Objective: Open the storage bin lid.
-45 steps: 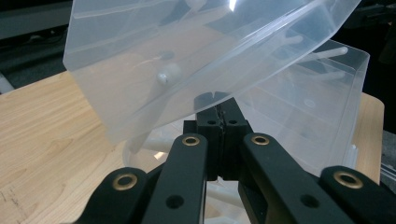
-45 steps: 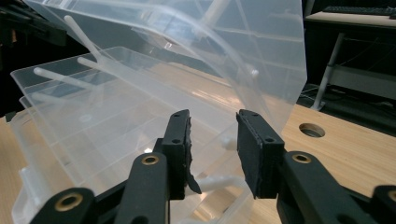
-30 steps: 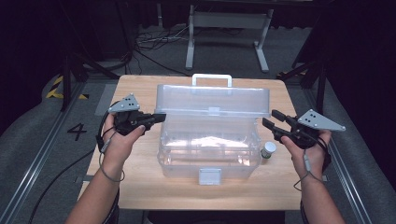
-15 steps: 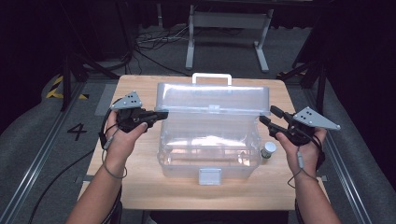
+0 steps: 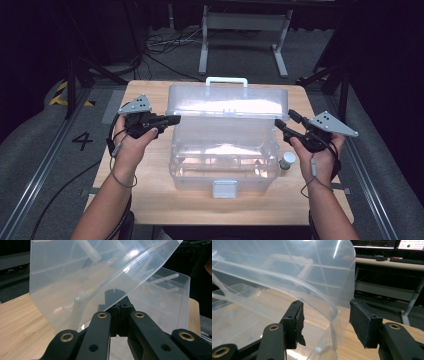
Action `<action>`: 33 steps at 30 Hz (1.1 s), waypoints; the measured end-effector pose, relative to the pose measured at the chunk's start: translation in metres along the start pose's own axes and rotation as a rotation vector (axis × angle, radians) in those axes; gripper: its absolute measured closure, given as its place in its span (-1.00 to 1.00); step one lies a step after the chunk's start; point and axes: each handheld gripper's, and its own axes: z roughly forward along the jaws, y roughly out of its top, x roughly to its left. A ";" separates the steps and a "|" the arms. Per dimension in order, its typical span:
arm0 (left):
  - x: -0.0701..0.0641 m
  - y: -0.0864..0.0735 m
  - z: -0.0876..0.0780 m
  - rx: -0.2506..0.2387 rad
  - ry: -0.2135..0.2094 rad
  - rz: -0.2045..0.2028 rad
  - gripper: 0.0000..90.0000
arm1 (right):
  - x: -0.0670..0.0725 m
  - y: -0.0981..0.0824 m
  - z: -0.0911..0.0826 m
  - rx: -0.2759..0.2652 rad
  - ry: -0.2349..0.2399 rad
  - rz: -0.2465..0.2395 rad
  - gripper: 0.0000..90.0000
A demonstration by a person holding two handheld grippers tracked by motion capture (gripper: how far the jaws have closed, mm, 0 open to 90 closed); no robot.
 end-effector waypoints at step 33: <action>-0.001 -0.002 0.001 0.001 -0.008 -0.001 0.94 | 0.010 0.009 0.017 -0.029 -0.176 0.011 0.58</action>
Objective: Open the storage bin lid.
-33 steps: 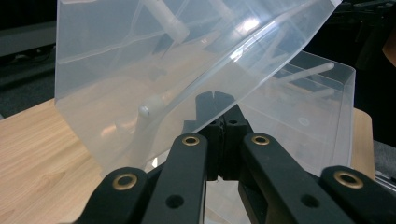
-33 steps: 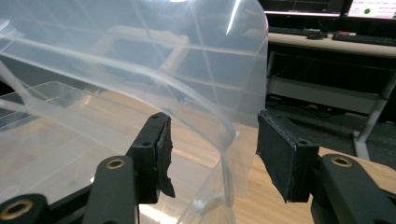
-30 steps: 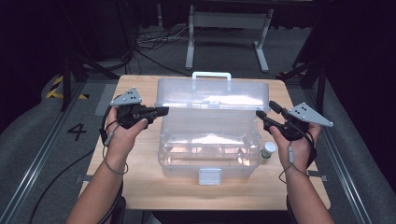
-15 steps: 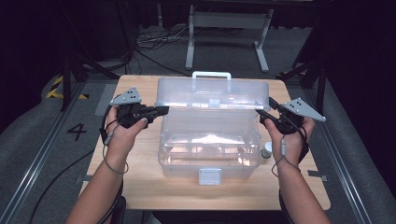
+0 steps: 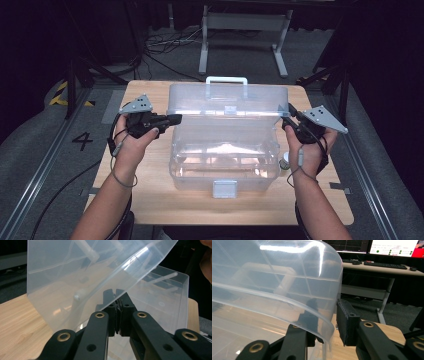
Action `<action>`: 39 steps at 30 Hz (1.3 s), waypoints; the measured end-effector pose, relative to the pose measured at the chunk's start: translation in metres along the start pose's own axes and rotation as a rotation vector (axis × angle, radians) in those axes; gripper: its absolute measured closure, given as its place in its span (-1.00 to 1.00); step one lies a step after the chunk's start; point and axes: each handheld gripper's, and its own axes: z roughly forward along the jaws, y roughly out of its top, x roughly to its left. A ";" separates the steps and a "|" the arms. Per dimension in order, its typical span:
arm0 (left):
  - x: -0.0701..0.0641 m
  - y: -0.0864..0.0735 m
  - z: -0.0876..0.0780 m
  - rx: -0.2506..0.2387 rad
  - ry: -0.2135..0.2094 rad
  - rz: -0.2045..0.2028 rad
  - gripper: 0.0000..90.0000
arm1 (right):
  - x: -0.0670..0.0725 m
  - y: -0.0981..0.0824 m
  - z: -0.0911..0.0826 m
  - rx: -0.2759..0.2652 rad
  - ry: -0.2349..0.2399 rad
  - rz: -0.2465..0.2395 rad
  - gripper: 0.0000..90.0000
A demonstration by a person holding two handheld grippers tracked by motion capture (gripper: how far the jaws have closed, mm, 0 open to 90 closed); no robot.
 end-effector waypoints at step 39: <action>-0.001 -0.043 -0.065 0.021 0.142 -0.097 0.82 | -0.013 0.013 0.036 -0.063 -0.051 -0.017 0.80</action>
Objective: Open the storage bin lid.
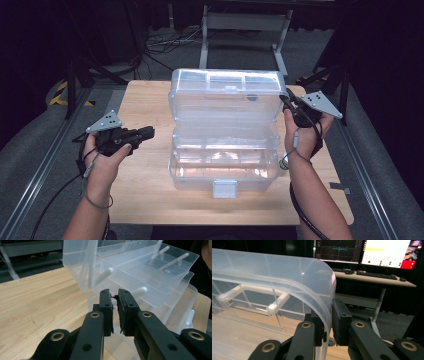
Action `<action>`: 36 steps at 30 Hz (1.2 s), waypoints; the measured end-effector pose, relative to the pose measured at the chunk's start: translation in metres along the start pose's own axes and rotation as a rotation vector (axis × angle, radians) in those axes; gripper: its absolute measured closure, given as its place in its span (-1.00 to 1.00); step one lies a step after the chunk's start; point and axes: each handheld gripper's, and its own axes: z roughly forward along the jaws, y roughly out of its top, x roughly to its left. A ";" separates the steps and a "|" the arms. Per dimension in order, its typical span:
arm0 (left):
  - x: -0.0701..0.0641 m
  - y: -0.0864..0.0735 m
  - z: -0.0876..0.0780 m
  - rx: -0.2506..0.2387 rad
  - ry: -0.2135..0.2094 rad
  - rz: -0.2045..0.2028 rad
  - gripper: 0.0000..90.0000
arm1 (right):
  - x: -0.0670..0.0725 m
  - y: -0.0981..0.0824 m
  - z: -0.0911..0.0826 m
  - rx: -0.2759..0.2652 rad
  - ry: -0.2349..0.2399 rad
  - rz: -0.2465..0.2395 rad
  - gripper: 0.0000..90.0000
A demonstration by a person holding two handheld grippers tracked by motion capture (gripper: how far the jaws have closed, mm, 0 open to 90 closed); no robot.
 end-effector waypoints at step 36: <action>0.005 -0.039 -0.023 0.041 0.129 -0.078 0.71 | -0.025 -0.005 0.048 -0.048 0.075 -0.009 0.83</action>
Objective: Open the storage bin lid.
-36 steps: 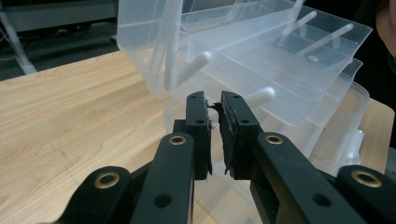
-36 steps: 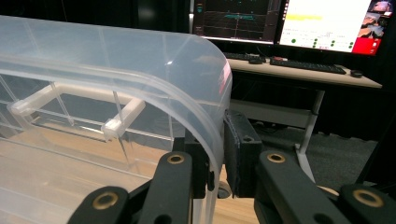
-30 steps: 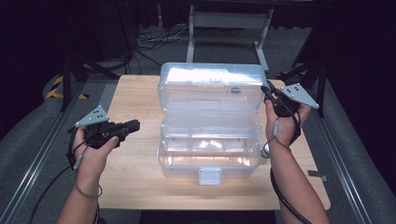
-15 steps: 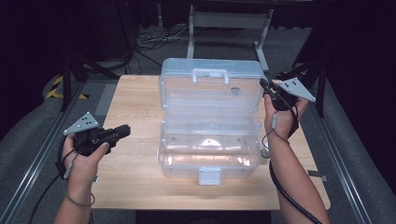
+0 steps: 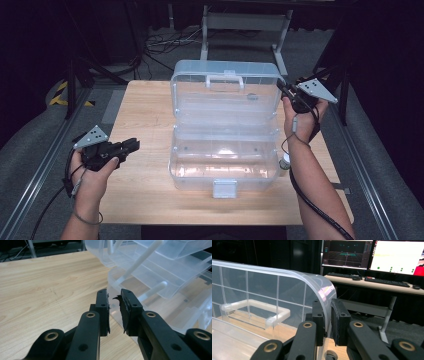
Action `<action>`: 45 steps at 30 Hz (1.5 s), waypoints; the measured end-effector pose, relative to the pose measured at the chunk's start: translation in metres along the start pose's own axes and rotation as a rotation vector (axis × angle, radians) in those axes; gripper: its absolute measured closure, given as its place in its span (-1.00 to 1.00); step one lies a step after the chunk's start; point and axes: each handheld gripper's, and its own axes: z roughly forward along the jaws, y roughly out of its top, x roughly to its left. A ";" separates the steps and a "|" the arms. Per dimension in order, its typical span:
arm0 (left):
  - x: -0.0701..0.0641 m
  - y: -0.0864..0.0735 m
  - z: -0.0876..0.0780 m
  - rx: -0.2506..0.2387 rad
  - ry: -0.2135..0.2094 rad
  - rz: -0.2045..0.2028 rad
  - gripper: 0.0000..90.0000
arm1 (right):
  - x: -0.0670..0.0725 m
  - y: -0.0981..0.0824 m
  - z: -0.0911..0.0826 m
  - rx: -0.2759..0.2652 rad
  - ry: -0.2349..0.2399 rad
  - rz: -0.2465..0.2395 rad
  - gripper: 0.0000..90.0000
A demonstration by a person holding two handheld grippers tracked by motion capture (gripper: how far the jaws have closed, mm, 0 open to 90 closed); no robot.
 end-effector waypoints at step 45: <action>0.012 -0.025 -0.009 0.028 0.045 -0.078 0.70 | -0.023 -0.015 0.053 0.034 0.056 0.003 0.87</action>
